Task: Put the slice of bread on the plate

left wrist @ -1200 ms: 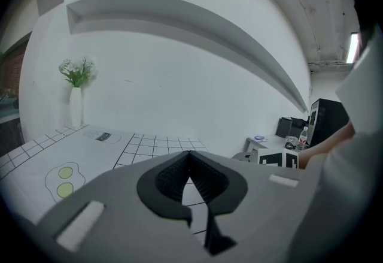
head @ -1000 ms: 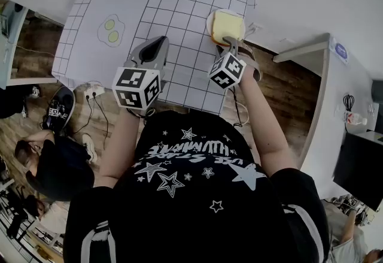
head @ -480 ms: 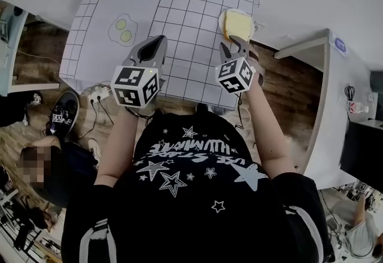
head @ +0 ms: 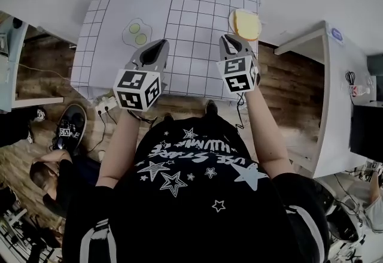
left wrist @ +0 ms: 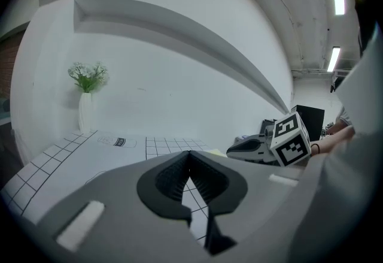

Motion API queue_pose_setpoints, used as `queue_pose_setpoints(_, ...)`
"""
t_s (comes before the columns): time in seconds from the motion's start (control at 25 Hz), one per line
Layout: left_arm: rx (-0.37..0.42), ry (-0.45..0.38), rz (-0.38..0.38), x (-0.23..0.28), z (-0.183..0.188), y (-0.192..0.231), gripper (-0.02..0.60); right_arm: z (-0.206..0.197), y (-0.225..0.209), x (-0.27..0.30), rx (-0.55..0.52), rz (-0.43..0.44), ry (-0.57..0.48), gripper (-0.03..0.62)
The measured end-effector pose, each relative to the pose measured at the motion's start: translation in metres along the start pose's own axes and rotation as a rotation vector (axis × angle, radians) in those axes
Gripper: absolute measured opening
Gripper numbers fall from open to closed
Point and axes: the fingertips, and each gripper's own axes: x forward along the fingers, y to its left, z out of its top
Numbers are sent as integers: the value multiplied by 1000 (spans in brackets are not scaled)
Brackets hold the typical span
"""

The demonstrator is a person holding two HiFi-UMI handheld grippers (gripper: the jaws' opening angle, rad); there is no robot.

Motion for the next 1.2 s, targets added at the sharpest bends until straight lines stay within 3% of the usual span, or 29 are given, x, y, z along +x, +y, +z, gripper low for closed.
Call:
queue_pose_setpoints(0.16, 4, 13, -26, -20, -9, 14, 10, 14, 21, -9, 144, -24, -47, 25)
queue_pose_setpoints(0.56, -4, 53, -141, -34, -37, 14, 9, 15, 58, -50, 342, -73, -68, 14)
queue_pose_setpoints(0.92, 21, 29, -151, -47, -33, -23, 9, 24, 58, -87, 329, -62, -145, 14)
queue_pose_setpoints(1.2, 39, 24, -138, -65, -39, -69, 9, 8, 67, -129, 310, -47, -177, 14)
